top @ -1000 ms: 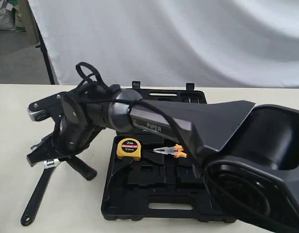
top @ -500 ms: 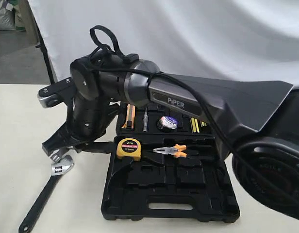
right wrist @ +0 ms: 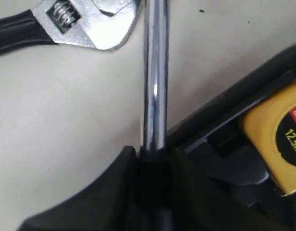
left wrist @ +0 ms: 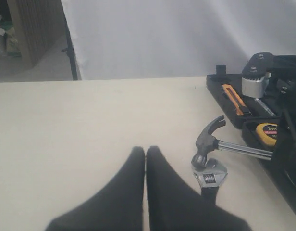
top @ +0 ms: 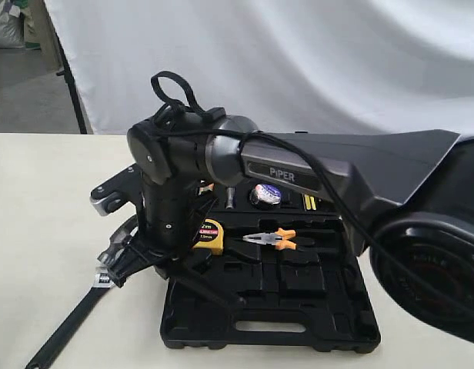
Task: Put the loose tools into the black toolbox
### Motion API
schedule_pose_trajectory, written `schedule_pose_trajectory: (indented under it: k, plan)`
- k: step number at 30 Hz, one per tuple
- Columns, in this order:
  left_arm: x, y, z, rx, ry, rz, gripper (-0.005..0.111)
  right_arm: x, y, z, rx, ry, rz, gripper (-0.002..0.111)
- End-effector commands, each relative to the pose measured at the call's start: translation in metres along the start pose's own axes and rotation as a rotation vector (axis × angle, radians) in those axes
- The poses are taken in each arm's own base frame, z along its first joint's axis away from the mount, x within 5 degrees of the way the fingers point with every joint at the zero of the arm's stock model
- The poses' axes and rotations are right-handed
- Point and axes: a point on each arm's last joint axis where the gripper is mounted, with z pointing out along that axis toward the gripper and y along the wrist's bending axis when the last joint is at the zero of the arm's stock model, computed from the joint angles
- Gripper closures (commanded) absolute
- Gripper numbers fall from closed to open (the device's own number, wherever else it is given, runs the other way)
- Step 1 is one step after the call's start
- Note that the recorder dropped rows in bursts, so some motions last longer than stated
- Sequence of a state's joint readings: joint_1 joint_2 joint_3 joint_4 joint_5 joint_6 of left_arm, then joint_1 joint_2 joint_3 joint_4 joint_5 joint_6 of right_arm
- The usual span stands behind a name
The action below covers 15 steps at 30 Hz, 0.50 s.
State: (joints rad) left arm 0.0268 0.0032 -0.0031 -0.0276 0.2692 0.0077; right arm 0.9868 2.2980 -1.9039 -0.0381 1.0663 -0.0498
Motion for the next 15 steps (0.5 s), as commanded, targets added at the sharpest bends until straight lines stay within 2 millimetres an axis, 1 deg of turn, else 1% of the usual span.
schedule_pose_trajectory:
  k: [1, 4, 9, 11, 15]
  plan:
    - [0.0010, 0.0002, 0.0000, -0.003, 0.001, -0.010, 0.106, 0.0012, -0.0057, -0.0043, 0.022, 0.001, 0.025, 0.109]
    - [0.0010, 0.0002, 0.0000, -0.003, 0.001, -0.010, 0.106, 0.0013, -0.0078, -0.0044, 0.046, 0.001, 0.061, 0.109]
    - [0.0010, 0.0002, 0.0000, -0.003, 0.001, -0.010, 0.106, 0.0007, -0.0148, -0.0062, 0.193, -0.017, 0.174, 0.109]
    - [0.0010, 0.0002, 0.0000, -0.003, 0.001, -0.010, 0.106, -0.0003, -0.0127, -0.0075, 0.243, -0.029, 0.183, 0.109]
    - [0.0010, 0.0002, 0.0000, -0.003, 0.001, -0.010, 0.106, -0.0012, -0.0067, -0.0081, 0.258, -0.036, 0.174, 0.109]
